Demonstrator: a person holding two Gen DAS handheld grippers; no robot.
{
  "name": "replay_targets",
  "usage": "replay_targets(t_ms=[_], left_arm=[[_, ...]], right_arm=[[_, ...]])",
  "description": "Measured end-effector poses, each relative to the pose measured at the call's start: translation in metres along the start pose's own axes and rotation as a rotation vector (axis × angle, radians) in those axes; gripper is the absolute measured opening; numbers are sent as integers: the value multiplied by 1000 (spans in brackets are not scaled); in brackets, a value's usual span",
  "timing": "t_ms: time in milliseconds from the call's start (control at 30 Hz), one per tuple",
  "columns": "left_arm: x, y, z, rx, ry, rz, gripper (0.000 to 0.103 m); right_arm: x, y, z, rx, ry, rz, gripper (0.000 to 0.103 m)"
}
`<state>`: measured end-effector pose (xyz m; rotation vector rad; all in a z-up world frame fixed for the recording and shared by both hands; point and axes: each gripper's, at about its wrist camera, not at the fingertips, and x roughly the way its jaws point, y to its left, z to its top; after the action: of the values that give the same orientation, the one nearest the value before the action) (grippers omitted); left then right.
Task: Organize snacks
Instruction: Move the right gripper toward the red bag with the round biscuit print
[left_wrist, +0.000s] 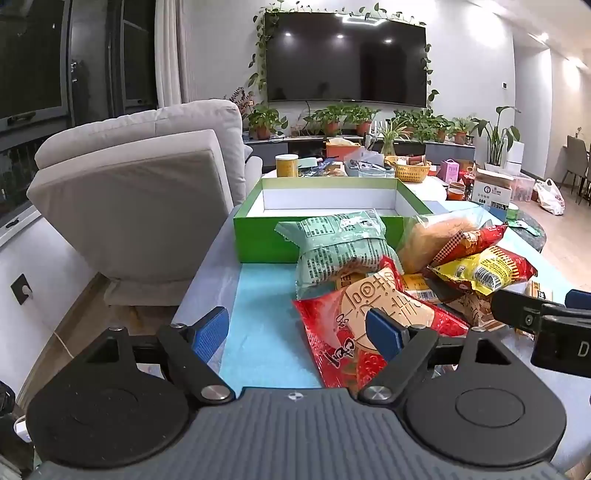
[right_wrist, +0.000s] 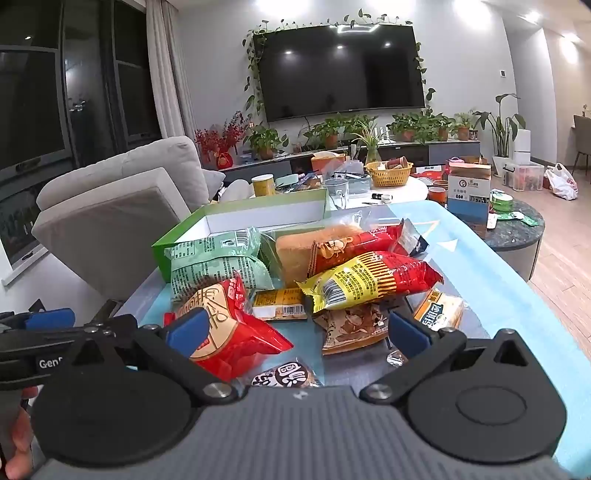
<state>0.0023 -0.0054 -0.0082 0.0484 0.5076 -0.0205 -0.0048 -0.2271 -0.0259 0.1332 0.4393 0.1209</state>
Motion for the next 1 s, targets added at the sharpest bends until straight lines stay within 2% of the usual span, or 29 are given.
replay_targets(t_ms=[1000], left_arm=[[0, -3, -1, 5, 16, 2, 80]], right_arm=[[1, 3, -4, -7, 17, 0, 59]])
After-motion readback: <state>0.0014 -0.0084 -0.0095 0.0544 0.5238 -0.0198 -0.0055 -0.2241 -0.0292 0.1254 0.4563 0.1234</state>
